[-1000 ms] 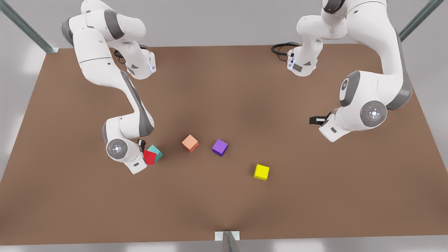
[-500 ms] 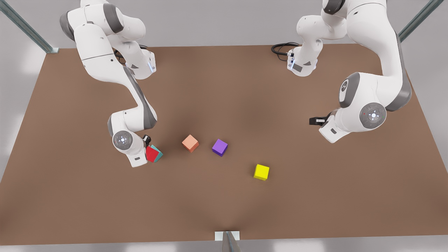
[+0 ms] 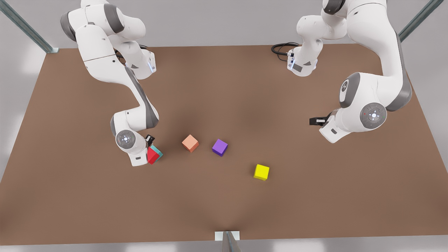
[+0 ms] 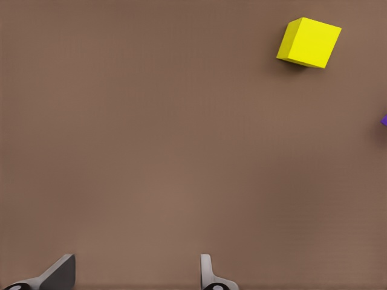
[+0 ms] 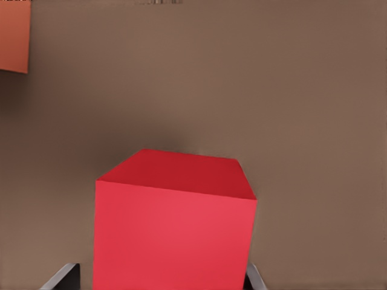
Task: Pick up red wooden cube and pass to hand red wooden cube and place in blue wooden cube
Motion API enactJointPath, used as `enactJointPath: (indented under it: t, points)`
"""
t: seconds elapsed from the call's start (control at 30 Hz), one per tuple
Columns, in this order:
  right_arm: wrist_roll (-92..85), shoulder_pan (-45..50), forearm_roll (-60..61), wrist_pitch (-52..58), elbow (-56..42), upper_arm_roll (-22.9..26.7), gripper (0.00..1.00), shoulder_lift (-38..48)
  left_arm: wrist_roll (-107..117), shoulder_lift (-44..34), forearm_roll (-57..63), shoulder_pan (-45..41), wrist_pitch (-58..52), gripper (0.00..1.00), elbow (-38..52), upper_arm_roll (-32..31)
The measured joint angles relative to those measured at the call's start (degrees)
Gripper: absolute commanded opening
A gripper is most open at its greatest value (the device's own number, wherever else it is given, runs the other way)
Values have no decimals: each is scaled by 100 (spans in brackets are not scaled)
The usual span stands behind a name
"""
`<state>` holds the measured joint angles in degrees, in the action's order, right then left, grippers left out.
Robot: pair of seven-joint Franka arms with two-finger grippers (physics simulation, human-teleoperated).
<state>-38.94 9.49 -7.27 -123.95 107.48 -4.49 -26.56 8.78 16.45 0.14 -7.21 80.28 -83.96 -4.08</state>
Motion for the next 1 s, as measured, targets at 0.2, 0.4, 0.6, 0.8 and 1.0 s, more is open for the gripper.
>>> enactJointPath:
  t: [0.2, 0.4, 0.6, 0.8, 1.0]
  points:
    - [144, 3, 1, 16, 18, -8, 100, 139, 8, 38, 0, 8, 0, 100, 0, 4]
    - [248, 94, 99, 170, 152, -17, 100, 502, 15, 41, 0, 9, -3, 100, 0, 5]
    - [821, -213, 977, 1233, -1317, 45, 100, 559, 20, 47, 0, 9, -6, 100, 0, 4]
    - [1924, -483, 885, 3082, -3273, 528, 100, 584, 22, 75, 0, 9, -3, 100, 0, 5]
    - [2726, -609, 753, 4503, -2826, 533, 100, 1924, -10, 63, 0, 91, -11, 100, 0, 5]
